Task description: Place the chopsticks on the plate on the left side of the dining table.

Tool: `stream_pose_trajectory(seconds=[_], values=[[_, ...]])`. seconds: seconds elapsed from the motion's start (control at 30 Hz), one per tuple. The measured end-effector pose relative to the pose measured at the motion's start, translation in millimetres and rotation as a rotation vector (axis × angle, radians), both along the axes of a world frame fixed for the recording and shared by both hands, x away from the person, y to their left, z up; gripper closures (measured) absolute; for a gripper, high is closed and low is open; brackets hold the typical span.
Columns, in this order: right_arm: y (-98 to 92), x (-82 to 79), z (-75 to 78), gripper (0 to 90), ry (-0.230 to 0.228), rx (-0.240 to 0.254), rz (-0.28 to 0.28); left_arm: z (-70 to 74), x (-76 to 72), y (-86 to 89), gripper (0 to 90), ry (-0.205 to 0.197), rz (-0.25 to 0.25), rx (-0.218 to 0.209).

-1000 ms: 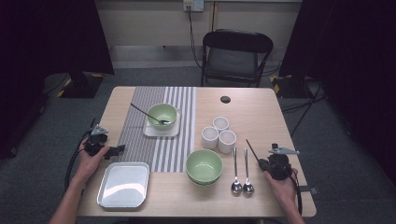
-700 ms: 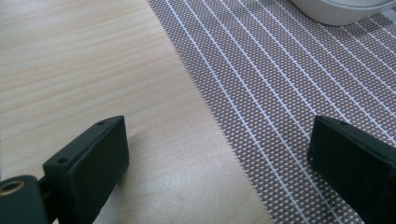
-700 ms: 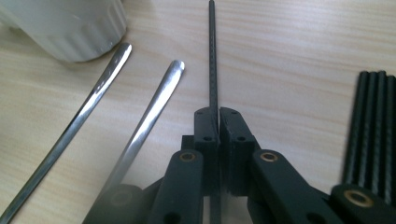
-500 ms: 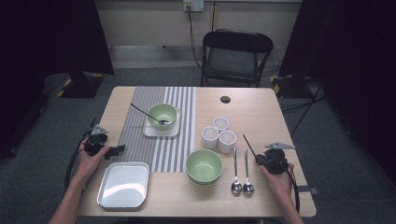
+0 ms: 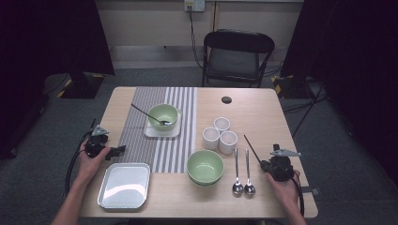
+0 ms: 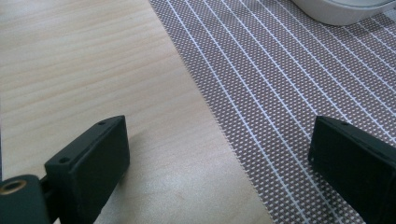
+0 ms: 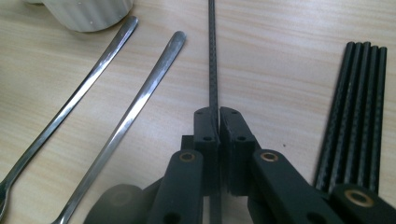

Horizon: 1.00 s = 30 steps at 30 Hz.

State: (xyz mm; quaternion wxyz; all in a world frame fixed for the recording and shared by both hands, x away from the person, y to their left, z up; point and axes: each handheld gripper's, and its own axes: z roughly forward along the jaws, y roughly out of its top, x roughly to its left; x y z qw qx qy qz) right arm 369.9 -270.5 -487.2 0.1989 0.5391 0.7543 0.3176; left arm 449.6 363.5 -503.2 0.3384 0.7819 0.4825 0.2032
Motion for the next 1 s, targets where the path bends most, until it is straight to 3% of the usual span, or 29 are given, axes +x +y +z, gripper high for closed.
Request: stream_pose_trajectory(seconds=[0.23, 0.57, 1.0], values=[[4.7, 10.6, -0.8, 85.5, -0.009, 0.002, -0.007, 0.0, 0.0, 0.0, 4.8, 0.0, 0.001, -0.001], [2.0, 3.8, -0.7, 82.9, -0.007, -0.002, 0.012, 0.1, 0.0, 0.0, 4.9, 0.0, 0.001, 0.001], [5.3, 2.2, 0.6, 86.1, -0.008, -0.036, 0.004, 0.0, 0.0, -0.1, 4.8, -0.001, 0.004, -0.002]])
